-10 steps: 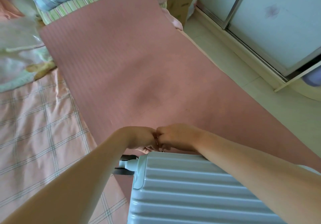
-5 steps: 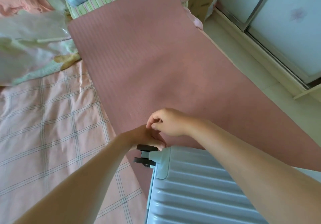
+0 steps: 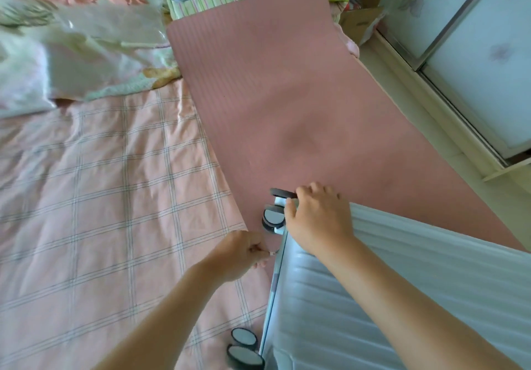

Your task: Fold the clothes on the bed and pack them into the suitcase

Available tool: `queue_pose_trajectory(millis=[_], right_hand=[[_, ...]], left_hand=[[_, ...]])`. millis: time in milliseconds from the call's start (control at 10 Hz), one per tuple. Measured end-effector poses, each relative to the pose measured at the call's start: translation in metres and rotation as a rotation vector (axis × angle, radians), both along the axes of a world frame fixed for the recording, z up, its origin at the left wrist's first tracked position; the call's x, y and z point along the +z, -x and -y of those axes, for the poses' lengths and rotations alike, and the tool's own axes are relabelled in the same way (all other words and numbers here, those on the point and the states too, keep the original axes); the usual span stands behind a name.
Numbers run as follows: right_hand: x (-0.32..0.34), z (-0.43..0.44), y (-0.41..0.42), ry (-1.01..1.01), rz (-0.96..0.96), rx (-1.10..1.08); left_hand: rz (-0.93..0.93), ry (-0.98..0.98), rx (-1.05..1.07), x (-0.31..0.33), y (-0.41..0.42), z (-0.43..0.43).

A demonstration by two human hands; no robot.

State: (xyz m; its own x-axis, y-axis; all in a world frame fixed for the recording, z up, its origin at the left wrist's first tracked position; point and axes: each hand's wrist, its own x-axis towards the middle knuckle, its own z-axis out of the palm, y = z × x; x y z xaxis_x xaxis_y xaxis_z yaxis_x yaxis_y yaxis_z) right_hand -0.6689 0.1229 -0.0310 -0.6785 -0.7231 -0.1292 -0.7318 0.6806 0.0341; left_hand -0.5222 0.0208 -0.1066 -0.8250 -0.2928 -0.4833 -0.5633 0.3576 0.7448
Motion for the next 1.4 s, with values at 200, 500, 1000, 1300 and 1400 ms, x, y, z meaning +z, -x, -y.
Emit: queue_pose_trajectory(millis=[200, 500, 1000, 1300, 1400], right_hand=[[-0.003, -0.01, -0.016, 0.357, -0.039, 0.063], [0.009, -0.111, -0.153, 0.253, 0.042, 0.337], [0.014, -0.182, -0.189, -0.043, 0.022, 0.412], [0.204, -0.233, -0.168, 0.559, 0.487, 0.05], [0.328, -0.28, -0.17, 0.968, 0.569, 0.135]], left_hand=[[0.06, 0.076, -0.262, 0.006, -0.063, -0.03], [0.099, 0.131, -0.153, 0.0, -0.155, -0.093], [0.059, 0.426, -0.135, 0.031, -0.186, -0.166], [-0.158, 0.156, 0.007, 0.226, -0.203, -0.148], [-0.609, 0.06, 0.235, 0.359, -0.231, -0.16]])
